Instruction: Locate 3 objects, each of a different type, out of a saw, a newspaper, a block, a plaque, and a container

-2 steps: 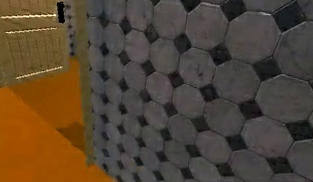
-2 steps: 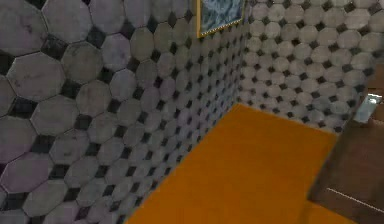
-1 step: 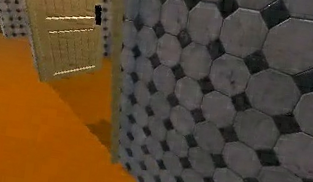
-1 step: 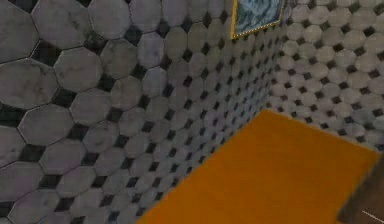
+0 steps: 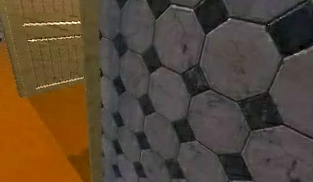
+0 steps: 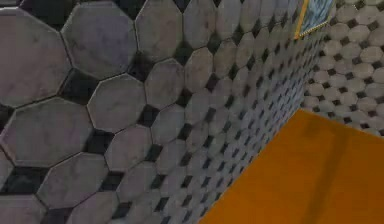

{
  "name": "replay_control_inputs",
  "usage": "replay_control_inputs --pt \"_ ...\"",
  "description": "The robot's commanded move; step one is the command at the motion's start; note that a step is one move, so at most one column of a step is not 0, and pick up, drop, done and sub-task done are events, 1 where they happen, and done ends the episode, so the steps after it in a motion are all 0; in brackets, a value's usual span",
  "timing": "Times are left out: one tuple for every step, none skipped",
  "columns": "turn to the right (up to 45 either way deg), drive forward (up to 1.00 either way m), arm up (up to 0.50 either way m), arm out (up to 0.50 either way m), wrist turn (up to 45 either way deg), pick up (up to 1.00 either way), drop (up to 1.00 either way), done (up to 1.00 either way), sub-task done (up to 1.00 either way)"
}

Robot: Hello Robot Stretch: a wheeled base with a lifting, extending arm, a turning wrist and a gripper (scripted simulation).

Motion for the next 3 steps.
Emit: replay_control_inputs --pt "-45.0 0.0 0.0 0.0 0.0 0.0 0.0 0.0 0.0" --pt "-18.0 0.0 0.0 0.0 0.0 0.0 0.0 0.0 0.0" --pt "0.0 1.0 0.0 0.0 0.0 0.0 0.0 0.0 0.0"
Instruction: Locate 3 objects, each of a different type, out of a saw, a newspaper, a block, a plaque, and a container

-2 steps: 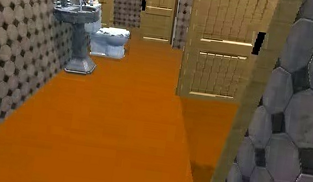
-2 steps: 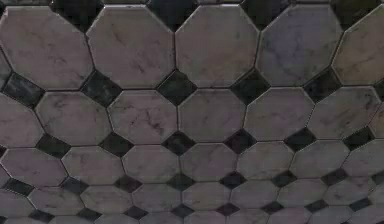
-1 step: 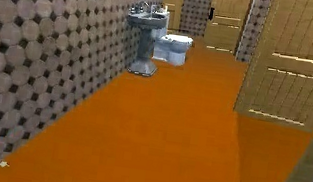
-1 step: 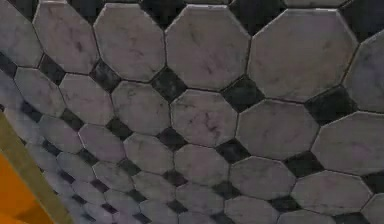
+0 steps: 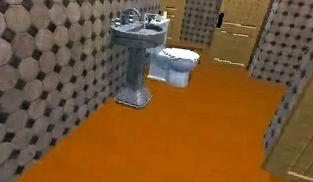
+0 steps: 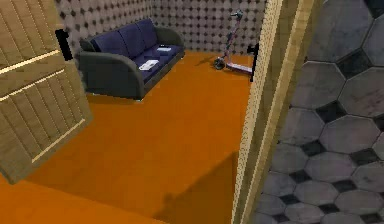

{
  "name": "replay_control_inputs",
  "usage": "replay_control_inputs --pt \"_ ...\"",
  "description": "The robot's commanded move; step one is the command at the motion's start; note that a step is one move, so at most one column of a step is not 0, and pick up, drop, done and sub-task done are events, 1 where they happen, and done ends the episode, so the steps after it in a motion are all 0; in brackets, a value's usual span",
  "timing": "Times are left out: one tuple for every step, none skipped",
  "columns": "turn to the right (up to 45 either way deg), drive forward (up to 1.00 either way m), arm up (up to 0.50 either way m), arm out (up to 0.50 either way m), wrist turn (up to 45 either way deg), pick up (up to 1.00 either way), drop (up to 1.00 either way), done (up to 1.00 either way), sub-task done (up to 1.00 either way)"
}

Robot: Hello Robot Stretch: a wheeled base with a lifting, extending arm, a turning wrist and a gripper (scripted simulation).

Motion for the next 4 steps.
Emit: replay_control_inputs --pt "0.0 0.05 0.0 0.0 0.0 0.0 0.0 0.0 0.0" --pt "45.0 0.0 0.0 0.0 0.0 0.0 0.0 0.0 0.0" --pt "42.0 0.0 0.0 0.0 0.0 0.0 0.0 0.0 0.0" --pt "3.0 0.0 0.0 0.0 0.0 0.0 0.0 0.0 0.0"
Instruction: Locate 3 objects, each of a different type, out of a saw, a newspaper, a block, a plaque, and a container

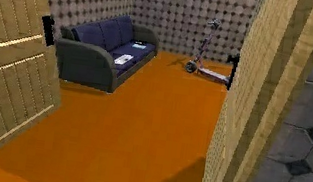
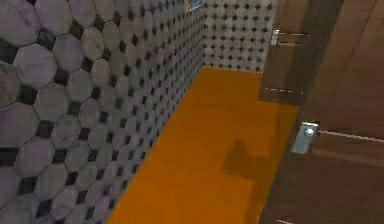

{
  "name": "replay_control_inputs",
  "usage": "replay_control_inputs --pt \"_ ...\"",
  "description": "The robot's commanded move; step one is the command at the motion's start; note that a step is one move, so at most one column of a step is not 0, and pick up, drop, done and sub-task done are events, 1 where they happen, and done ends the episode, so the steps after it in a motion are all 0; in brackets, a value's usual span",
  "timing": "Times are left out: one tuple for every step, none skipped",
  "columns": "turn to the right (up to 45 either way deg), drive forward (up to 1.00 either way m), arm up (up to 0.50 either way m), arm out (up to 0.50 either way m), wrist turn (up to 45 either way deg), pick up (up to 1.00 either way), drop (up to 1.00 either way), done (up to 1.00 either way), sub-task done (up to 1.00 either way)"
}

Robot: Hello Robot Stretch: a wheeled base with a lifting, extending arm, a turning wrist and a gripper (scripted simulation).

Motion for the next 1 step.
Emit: replay_control_inputs --pt "0.0 1.0 0.0 0.0 0.0 0.0 0.0 0.0 0.0"
